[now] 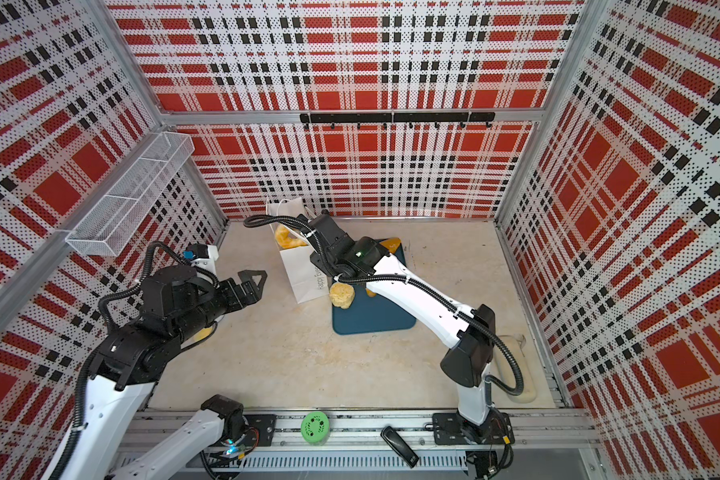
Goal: Place the fake bread into the paper bag
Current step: 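Lower the donut into the bag and open the tongs, then move the empty tongs back down over the tray toward the remaining breads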
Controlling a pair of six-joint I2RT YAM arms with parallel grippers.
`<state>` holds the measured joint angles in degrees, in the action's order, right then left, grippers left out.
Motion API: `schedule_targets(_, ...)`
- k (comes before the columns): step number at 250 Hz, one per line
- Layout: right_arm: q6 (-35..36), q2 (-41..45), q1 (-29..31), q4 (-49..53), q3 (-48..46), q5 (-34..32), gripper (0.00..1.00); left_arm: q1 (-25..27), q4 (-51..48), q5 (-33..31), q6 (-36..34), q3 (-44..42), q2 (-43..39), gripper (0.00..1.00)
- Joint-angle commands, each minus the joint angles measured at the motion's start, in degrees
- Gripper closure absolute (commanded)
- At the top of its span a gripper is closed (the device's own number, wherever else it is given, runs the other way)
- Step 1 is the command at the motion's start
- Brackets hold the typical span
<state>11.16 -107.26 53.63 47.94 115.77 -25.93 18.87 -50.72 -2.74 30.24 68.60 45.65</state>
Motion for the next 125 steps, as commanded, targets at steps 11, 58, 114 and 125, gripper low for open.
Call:
schedule_targets(11, 0.1, 3.7, 0.2, -1.6, 2.1, 0.0, 0.42, 0.8, -0.7, -1.6, 0.4, -0.5, -0.7, 0.01)
schedule_targets(58, -0.1, 4.8, 0.2, -1.4, 1.8, 0.3, 0.41, 1.7, -0.9, -2.3, 0.6, -0.3, -0.5, 0.01)
schedule_targets(114, 0.0, 5.8, 0.2, -0.6, 1.3, 0.5, 0.41, 2.8, -1.0, -3.4, 0.6, -0.3, -0.6, 0.01)
schedule_targets(125, -0.2, 6.1, -0.1, -0.4, 1.1, 1.3, 0.42, 3.0, -1.0, -3.6, 0.7, -0.4, -0.6, 0.01)
